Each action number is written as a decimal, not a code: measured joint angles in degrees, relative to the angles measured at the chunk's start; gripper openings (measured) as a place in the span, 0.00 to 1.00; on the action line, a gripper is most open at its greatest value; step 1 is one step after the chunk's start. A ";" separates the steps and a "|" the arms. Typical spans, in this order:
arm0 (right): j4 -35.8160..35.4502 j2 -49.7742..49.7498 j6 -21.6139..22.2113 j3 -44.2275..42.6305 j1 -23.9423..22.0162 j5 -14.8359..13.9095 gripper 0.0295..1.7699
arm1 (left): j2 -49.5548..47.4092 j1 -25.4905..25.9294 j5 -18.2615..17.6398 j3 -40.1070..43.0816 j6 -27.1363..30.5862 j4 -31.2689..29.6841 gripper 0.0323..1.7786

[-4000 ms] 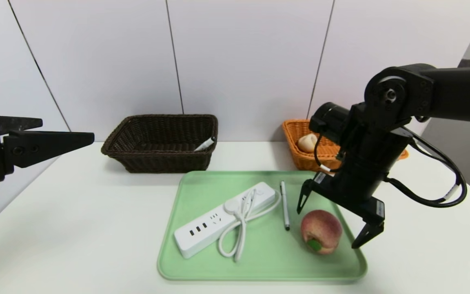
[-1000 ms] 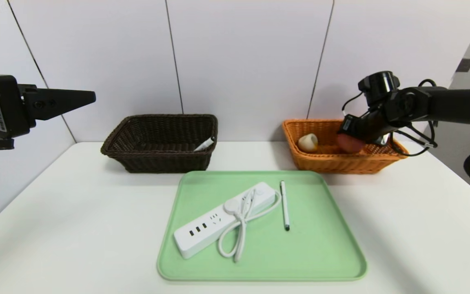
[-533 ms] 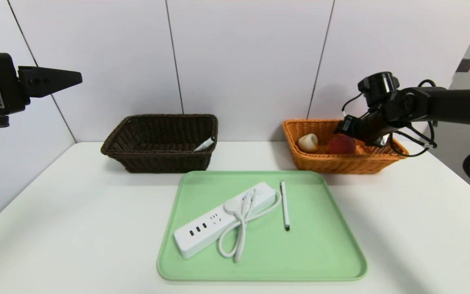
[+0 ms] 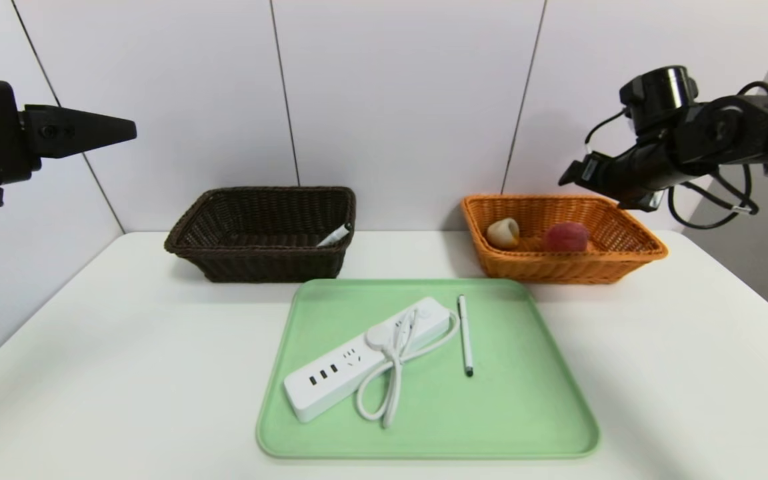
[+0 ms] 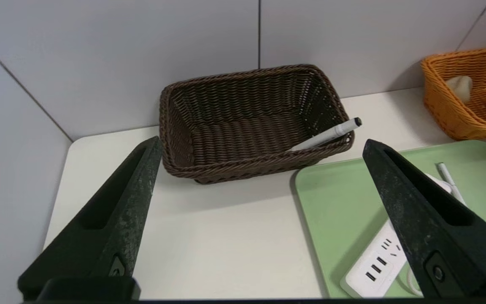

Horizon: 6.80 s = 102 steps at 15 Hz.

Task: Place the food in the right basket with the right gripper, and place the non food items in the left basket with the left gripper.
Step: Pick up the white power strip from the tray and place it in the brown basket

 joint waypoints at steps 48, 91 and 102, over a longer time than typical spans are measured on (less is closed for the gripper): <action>2.21 -46.25 -23.88 54.86 3.64 12.21 0.96 | 41.51 -33.48 -5.25 -14.49 -39.46 17.93 0.95; 1.74 -42.45 -24.13 54.39 -7.79 11.42 0.97 | 53.82 -31.51 -5.84 -21.70 -45.86 20.05 0.95; 1.74 -43.86 -24.81 54.55 -7.64 11.42 0.97 | 54.38 -31.54 -5.90 -21.09 -45.84 20.31 0.44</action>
